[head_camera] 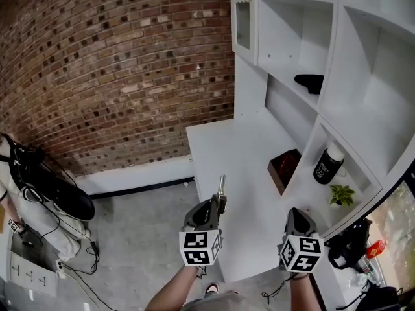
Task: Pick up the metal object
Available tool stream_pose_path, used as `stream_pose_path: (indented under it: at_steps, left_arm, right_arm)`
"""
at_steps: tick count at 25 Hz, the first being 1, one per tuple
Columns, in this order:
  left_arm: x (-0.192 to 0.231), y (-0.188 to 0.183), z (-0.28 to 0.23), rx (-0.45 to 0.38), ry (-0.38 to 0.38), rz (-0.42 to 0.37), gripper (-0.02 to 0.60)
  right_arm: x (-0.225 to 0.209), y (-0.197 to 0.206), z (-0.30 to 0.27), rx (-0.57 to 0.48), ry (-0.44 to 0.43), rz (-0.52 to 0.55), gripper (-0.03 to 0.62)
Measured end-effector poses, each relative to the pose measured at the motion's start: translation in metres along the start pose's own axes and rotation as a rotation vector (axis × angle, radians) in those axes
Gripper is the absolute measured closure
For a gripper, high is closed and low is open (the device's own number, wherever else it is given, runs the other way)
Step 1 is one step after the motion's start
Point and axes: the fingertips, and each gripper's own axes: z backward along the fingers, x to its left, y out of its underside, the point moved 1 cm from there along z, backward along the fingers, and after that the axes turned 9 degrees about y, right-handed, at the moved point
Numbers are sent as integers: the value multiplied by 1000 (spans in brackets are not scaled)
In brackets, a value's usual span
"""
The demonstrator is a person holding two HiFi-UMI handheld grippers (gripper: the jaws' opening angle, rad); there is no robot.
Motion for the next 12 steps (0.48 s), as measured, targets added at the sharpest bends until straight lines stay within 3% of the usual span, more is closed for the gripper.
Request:
stream_pose_path:
  at_steps: [12]
  left_arm:
    - [3, 3, -5, 11, 13, 0, 566]
  right_arm:
    - [1, 2, -4, 11, 6, 6, 594]
